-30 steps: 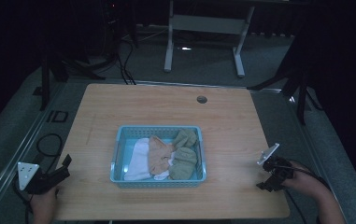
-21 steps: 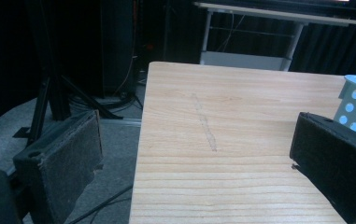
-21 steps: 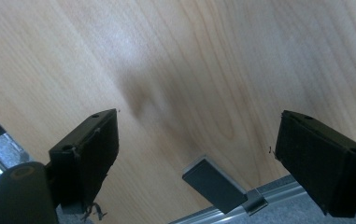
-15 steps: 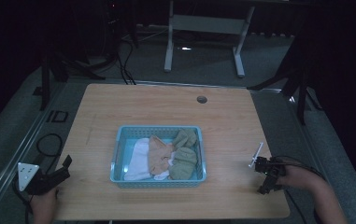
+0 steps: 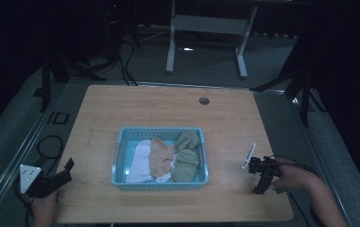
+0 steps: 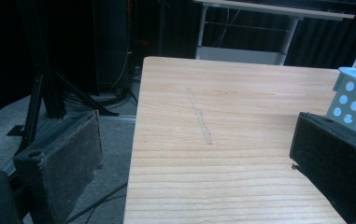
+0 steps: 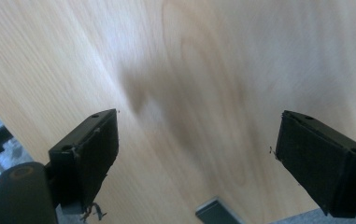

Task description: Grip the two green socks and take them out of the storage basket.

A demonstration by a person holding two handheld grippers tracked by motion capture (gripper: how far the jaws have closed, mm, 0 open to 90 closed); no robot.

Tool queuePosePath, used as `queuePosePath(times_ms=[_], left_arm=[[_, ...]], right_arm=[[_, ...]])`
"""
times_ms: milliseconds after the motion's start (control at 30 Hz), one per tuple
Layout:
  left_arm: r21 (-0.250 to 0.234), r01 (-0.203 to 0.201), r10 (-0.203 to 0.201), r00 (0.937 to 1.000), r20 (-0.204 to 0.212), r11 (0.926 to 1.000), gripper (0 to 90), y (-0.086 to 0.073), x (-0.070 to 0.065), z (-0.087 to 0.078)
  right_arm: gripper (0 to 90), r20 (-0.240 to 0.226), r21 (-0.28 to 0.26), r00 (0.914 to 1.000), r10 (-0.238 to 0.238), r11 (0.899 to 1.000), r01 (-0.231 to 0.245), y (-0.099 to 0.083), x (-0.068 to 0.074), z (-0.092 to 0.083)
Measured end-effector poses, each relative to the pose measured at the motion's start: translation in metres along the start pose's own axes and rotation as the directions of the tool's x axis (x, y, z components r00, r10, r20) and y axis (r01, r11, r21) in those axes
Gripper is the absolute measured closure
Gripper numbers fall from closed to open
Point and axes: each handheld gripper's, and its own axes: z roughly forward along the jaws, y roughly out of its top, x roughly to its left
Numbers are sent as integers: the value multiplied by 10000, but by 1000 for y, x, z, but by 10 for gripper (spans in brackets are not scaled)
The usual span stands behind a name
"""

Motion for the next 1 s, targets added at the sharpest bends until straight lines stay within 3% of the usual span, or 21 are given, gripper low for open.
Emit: queuePosePath(times_ms=[667,1000], left_arm=[[79,3,-4,9999,119,10000,25,-1,0,1],[55,26,-27,9997,226,10000,24,-1,1,0]], right_arm=[[135,58,-561,9915,-1299,9899,1300,45,7,-39],[138,172,-1279,9802,-1974,9718,1980,73,13,-63]])
